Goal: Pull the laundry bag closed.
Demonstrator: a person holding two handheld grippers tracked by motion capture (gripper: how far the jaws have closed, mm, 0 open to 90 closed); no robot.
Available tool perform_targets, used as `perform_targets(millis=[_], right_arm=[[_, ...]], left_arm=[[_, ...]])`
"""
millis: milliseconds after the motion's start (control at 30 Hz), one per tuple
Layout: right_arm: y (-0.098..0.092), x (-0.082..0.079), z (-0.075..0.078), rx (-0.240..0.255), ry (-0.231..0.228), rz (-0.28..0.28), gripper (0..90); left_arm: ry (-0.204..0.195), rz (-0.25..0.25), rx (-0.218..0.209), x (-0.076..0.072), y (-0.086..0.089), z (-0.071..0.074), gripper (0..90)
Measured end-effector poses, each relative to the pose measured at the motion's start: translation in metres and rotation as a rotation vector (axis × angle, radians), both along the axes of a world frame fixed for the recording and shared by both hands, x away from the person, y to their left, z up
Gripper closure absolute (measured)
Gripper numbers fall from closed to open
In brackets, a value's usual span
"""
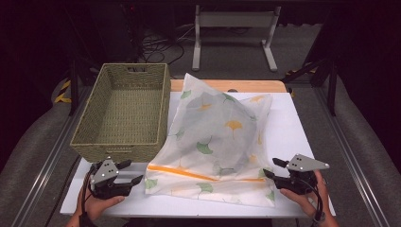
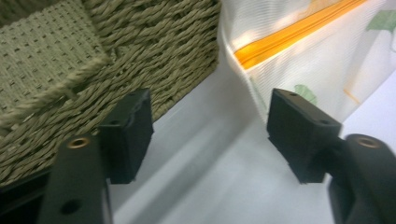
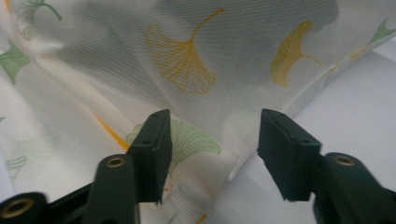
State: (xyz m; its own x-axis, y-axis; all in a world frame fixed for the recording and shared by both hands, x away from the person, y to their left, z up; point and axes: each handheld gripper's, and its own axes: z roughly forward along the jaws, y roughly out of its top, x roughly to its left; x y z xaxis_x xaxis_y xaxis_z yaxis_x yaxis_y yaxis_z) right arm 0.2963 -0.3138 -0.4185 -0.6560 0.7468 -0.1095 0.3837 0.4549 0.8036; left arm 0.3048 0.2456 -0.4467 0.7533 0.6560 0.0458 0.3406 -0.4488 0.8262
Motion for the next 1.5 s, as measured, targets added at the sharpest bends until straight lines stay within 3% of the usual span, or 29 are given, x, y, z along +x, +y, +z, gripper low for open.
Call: perform_targets(millis=[233,367,700,933,1200,1500], right_arm=[[0.000,0.010,-0.008,0.001,-0.040,-0.042,18.7],[0.001,0.011,-0.012,-0.002,-0.050,-0.055,7.8],[-0.010,0.003,-0.019,0.042,-0.047,-0.060,6.0],[-0.007,0.000,-0.020,0.022,-0.051,-0.062,6.3],[-0.006,0.002,-0.024,-0.001,-0.032,-0.051,7.2],[-0.005,0.000,-0.026,-0.014,-0.037,-0.047,7.6]], left_arm=[[0.044,0.031,-0.044,0.009,0.006,-0.007,14.4],[0.057,0.028,-0.027,0.008,0.008,-0.012,8.3],[0.057,0.009,0.009,0.004,0.002,-0.014,4.0],[0.040,0.008,0.010,0.002,0.002,-0.013,4.6],[0.058,0.001,0.016,0.004,-0.002,-0.015,4.8],[0.036,0.010,0.035,0.004,-0.001,-0.013,5.5]])
